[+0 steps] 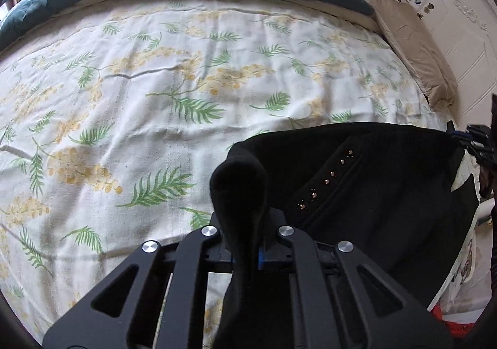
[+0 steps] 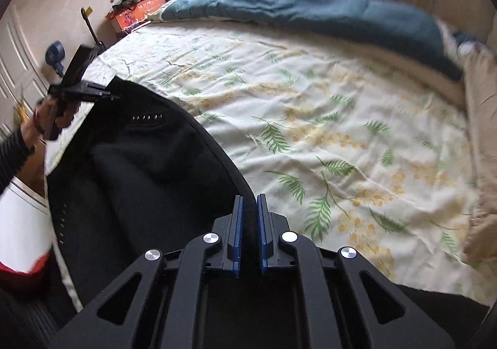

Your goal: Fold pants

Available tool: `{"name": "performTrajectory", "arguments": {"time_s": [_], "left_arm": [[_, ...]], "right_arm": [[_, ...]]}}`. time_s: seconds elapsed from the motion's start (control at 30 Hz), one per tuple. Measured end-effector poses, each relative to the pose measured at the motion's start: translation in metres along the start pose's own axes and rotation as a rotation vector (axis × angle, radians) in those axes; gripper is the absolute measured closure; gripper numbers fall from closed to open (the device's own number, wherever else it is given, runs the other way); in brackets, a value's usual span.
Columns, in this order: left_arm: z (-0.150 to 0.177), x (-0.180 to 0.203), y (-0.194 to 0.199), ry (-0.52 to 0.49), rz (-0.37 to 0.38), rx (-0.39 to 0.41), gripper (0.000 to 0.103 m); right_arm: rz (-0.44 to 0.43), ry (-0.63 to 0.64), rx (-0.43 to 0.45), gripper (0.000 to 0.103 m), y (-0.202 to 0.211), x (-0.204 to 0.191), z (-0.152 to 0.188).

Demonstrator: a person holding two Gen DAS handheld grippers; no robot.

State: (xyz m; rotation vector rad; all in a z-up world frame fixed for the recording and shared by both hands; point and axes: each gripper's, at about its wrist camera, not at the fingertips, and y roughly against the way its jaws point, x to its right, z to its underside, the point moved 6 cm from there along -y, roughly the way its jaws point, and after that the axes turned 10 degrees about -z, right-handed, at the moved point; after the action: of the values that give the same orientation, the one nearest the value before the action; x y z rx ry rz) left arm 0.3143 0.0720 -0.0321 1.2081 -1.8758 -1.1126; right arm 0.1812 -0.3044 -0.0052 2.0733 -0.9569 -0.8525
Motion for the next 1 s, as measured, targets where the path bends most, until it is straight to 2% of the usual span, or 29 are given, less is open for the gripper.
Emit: {"name": "performTrajectory", "arguments": {"time_s": [0.27,0.43,0.53,0.73,0.87,1.0], "left_arm": [[0.004,0.002,0.022,0.017,-0.002,0.055,0.097],[0.022,0.001,0.063,0.043,0.051,0.135,0.097],[0.050,0.000,0.086,0.053,0.074,0.180,0.097],[0.123,0.000,0.113,0.100,0.112,0.206,0.096],[0.169,0.003,0.109,0.133,0.122,0.178,0.096],[0.209,0.010,0.096,0.141,0.131,0.131,0.091]], "right_arm": [[0.084,-0.007,0.078,0.095,0.017,-0.024,0.019],[0.138,0.008,0.151,0.095,0.037,-0.047,0.037],[0.165,0.018,0.182,0.095,0.045,-0.066,0.057],[0.209,0.018,0.186,0.095,0.041,-0.096,0.106],[0.219,-0.013,0.153,0.095,0.025,-0.111,0.141],[0.217,-0.052,0.117,0.095,0.009,-0.115,0.168]]}}
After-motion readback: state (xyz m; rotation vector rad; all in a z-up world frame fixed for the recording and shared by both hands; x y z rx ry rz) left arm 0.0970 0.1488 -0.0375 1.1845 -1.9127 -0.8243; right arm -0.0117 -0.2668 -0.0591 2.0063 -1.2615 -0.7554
